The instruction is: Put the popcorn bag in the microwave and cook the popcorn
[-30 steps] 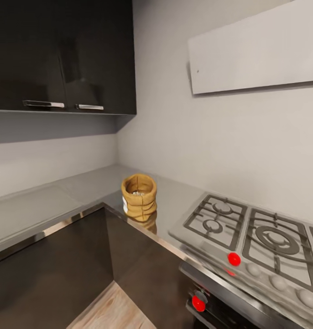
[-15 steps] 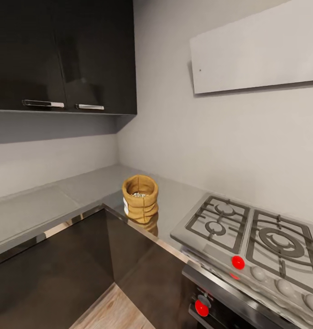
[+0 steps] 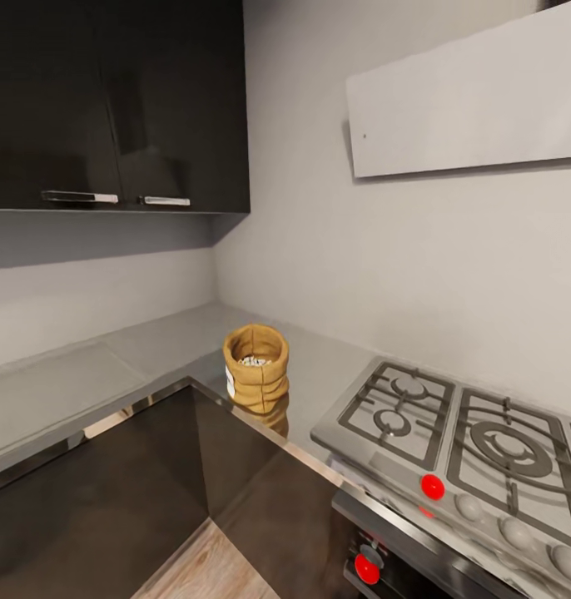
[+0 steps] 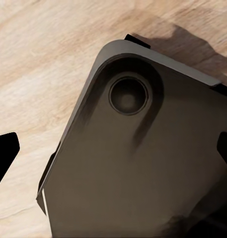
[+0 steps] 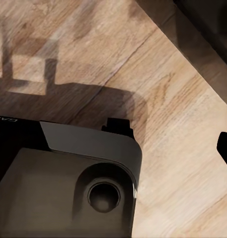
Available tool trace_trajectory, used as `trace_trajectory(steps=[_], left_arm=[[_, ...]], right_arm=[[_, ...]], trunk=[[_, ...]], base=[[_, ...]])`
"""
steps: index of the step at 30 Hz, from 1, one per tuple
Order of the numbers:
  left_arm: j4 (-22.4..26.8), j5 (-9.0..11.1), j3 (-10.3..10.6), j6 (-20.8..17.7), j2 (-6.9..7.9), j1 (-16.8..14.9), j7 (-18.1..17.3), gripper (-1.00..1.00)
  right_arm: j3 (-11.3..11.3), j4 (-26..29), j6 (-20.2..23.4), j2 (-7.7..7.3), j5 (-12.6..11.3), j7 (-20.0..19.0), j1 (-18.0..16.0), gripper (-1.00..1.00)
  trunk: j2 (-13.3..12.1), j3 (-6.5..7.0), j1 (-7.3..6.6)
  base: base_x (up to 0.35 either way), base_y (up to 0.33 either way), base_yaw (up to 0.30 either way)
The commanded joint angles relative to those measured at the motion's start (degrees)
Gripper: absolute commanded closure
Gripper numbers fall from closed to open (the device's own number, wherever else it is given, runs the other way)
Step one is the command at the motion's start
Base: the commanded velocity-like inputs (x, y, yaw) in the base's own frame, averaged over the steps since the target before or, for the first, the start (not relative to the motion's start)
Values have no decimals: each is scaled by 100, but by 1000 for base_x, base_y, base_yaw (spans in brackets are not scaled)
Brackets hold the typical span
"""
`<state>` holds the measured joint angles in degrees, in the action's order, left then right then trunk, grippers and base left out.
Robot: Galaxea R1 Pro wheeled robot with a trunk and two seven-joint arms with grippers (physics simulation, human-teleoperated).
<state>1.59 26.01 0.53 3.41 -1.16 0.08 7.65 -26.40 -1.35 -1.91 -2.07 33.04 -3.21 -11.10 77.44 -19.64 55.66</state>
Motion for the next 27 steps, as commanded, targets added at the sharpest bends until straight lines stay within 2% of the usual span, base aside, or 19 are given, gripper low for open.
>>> trace_trajectory(steps=[1,27], left_arm=[[8,27,8,10,-2,1,17,-100],[17,27,26,10,1,0,-27,-100]], right_arm=[[-49,-14,-20,-4,36,-12,-6,-100],[-41,-14,-20,-4,36,-4,-6,-100]], trunk=[[-38,13,-23],[-1081,480,-594]], base=[[0,0,0],[0,0,0]])
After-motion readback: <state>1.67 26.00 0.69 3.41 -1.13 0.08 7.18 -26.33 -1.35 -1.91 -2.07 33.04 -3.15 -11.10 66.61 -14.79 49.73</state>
